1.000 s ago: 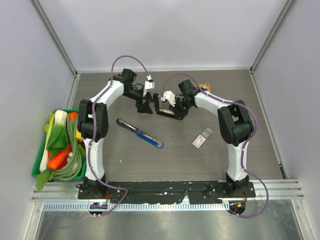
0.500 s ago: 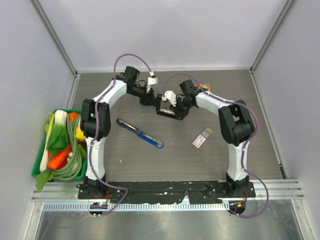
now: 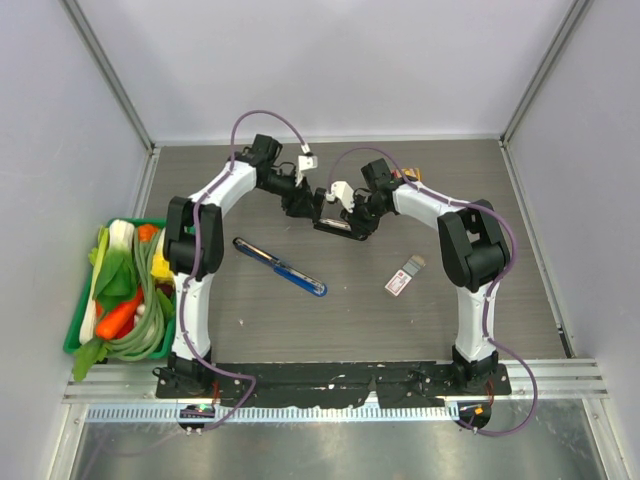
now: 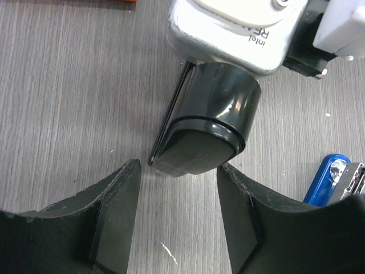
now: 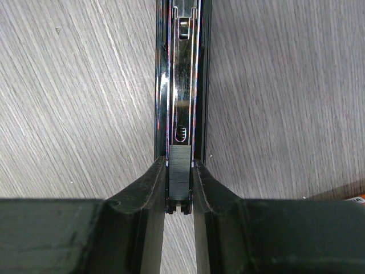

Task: Load the staples into the stapler
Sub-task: Close the stapler at the center of the board.

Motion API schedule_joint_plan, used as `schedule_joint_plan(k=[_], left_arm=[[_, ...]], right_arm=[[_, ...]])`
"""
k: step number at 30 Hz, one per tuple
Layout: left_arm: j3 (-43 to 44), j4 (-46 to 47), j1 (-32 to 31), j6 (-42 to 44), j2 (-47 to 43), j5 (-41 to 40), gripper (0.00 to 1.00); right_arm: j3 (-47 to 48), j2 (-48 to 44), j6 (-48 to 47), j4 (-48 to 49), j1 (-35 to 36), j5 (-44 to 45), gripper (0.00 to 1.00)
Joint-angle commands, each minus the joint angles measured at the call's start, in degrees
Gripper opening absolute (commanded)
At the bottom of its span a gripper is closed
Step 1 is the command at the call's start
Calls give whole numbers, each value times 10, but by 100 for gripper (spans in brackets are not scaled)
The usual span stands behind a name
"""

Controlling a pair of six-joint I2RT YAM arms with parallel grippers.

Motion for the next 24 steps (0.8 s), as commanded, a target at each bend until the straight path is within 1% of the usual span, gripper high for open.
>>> schedule_joint_plan(k=[1,3,4,6,9,11,12,13,14,16,20,22,24], left_arm=[[2,37,-6,-23,1,10,56],[4,41,-10,-30,6,0,51],[6,45,-13,-34,8,-2,45],[9,43,-15,-38,14,-2,38],[16,36,-18,-36,20,-2,31],[20,31,-19,-36,21,0,22],[22,27,-19,-35,23,5,17],[23,23,-18,-35,24,7,5],[24,22,-20,-37,24,7,2],[23,17,-20,-36,23,8,0],[20,3,-19,-24,20,13,0],[16,-5,-19,-15,14,25,3],[14,-10,-20,-11,11,34,3]], right_arm=[[-25,9,-7,-64,-1,0,18],[-25,9,-7,-65,-1,-3,18],[-25,9,-9,-65,-1,-3,18],[-24,9,-7,-65,-1,-3,18],[-24,8,-8,-64,-3,-4,18],[-20,7,-3,-63,-7,-11,18],[-20,6,0,-64,-8,-18,21],[-19,4,3,-64,-10,-21,23],[-18,2,5,-64,-12,-24,24],[-20,1,5,-65,-14,-28,26],[-23,-3,5,-59,-16,-34,24],[-26,-5,7,-52,-16,-28,24],[-27,-2,10,-46,-16,-25,24]])
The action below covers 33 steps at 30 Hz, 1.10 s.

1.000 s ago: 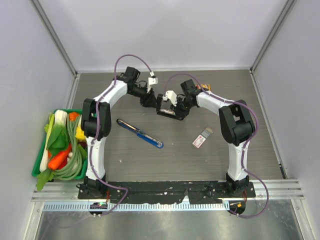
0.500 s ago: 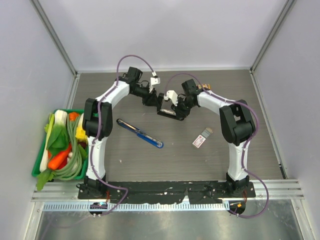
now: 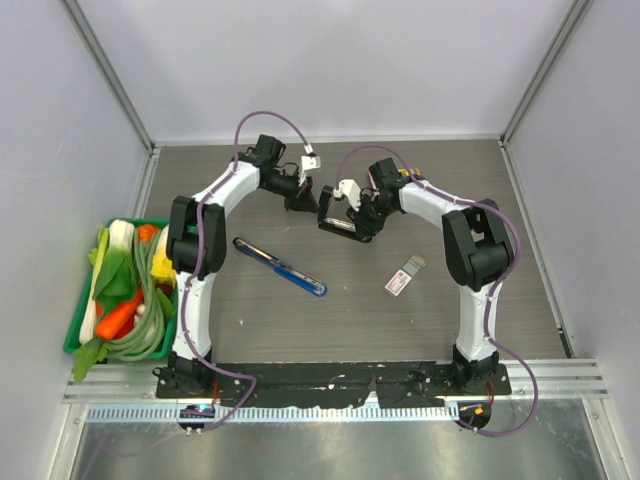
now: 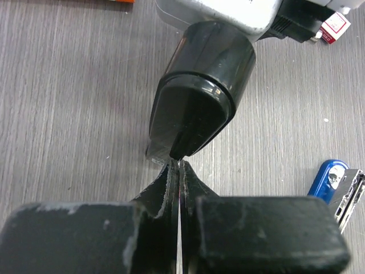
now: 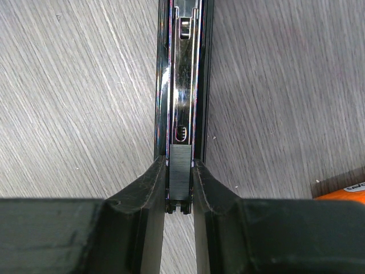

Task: Load the staples into the stapler
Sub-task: Close the stapler at the center of the board.

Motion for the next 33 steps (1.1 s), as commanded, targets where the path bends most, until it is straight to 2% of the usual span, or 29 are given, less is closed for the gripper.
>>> schedule_joint_plan(k=[1,2,3,4,6,10,18,20,23,27,30,33], left_arm=[[4,-19,-8,11,-3,49,6],[6,-21,-9,12,-3,53,11],[7,-22,-9,11,-3,55,31],[10,-21,-9,10,-1,54,40],[11,-19,-8,10,3,47,51],[13,-20,-9,13,13,53,56],[18,-13,-15,10,30,39,55],[21,-11,-19,5,35,37,54],[30,-11,-23,-6,43,34,45],[44,-21,-26,-10,51,30,22],[47,-24,-26,-9,52,25,15],[45,-31,-26,-1,49,23,12]], right_arm=[[-20,2,-10,-32,6,0,24],[-21,2,-12,-32,7,-2,24],[-22,1,-13,-32,7,-3,24],[-23,-1,-15,-33,7,-4,24],[-26,-4,-22,-33,7,-3,24],[-31,-3,-32,-32,7,-6,24],[-41,-11,-53,-31,7,-20,25],[-42,-10,-54,-29,6,-18,29],[-47,-12,-62,-28,6,-25,35],[-54,-27,-62,-24,3,-32,40],[-53,-38,-60,-27,-7,-41,42],[-54,-44,-64,-33,-18,-58,42]])
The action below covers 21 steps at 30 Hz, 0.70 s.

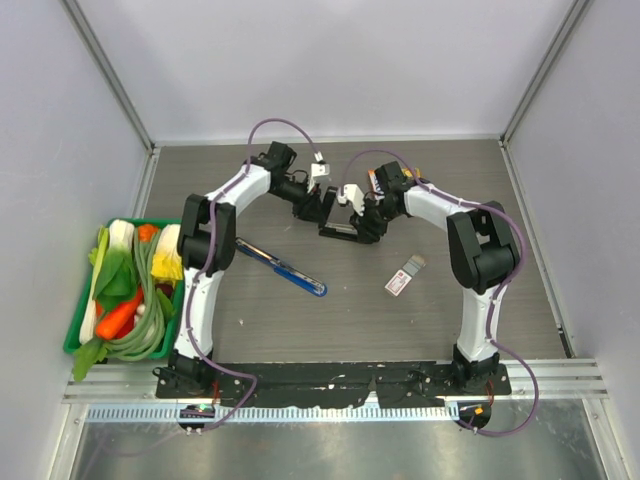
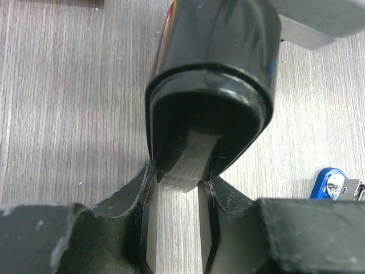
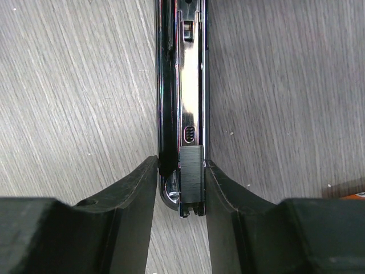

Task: Load the staples into the stapler
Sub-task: Close the stapler at the center of the board.

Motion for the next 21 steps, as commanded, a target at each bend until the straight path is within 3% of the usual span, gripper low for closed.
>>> schedule_joint_plan(k=[1,9,16,21], left_arm=[[16,-13,-6,0,-1,5,12],[-18,-29,-8,50,-44,-48,8],[-33,-34,-33,79,-65,-168,5],[-38,-39,-71,95,-63,-274,0]], right_arm=[[-16,-25,-8,-49,-13,-27,42],[1,-72,-48,-115,-59,-89,42],[47,-110,-92,-219,-121,-118,42],[55,-145,-80,-224,-166,-139,42]])
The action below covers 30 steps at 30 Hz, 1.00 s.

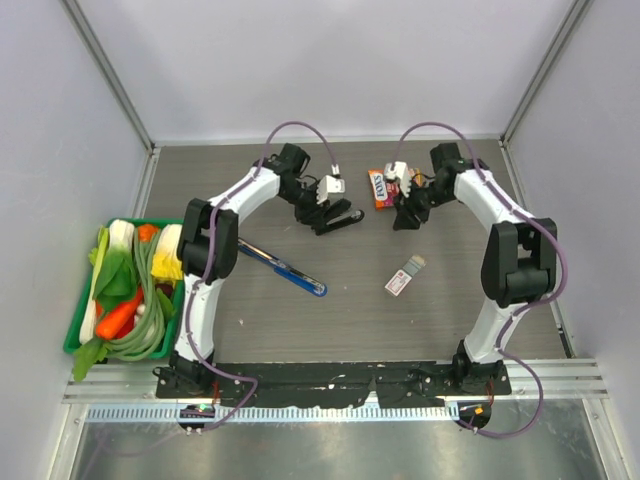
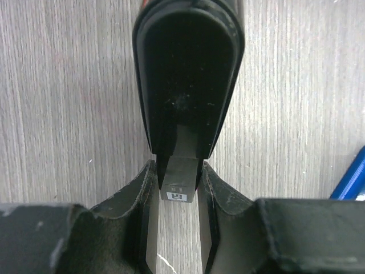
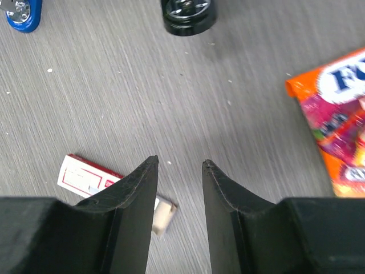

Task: Load the staples into the stapler
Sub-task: Close the stapler at the center of the board.

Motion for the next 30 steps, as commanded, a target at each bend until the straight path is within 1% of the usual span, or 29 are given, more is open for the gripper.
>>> schedule_joint_plan(k=[1,5,7,13,16,17,18,20,21,22,25,27,30], left_arm=[[-7,-16,-33,22,-12,-125,0],[15,-30,-59,18,9,-204,0],[20,-41,-65,18,16,-224,0],[65,-109,-91,54,54,-310,0],[68,-110,-100,70,62,-348,3],[65,-110,-102,73,61,-353,7],[64,-108,-103,75,61,-359,9],[62,-97,-104,70,59,-368,17],[60,-94,-104,62,57,-368,22],[58,-87,-104,57,53,-365,35],[37,-61,-104,45,32,-355,48],[10,-38,-104,42,21,-349,52],[2,-17,-104,38,15,-341,56]], right_arm=[[25,-54,-4,-27,-36,-47,42],[18,-59,0,-24,-46,-59,42],[15,-56,6,-21,-46,-59,42],[16,-55,18,-13,-48,-66,42],[9,-55,23,-2,-50,-66,42],[6,-55,40,7,-49,-66,42],[-5,-54,55,39,-50,-61,42],[-19,-48,126,85,-51,-56,42],[-31,-35,149,123,-51,-54,42],[-33,-28,165,134,-51,-62,42],[-34,5,225,166,-51,-99,41],[-34,23,276,192,-51,-116,41],[-22,42,353,225,-48,-136,41]])
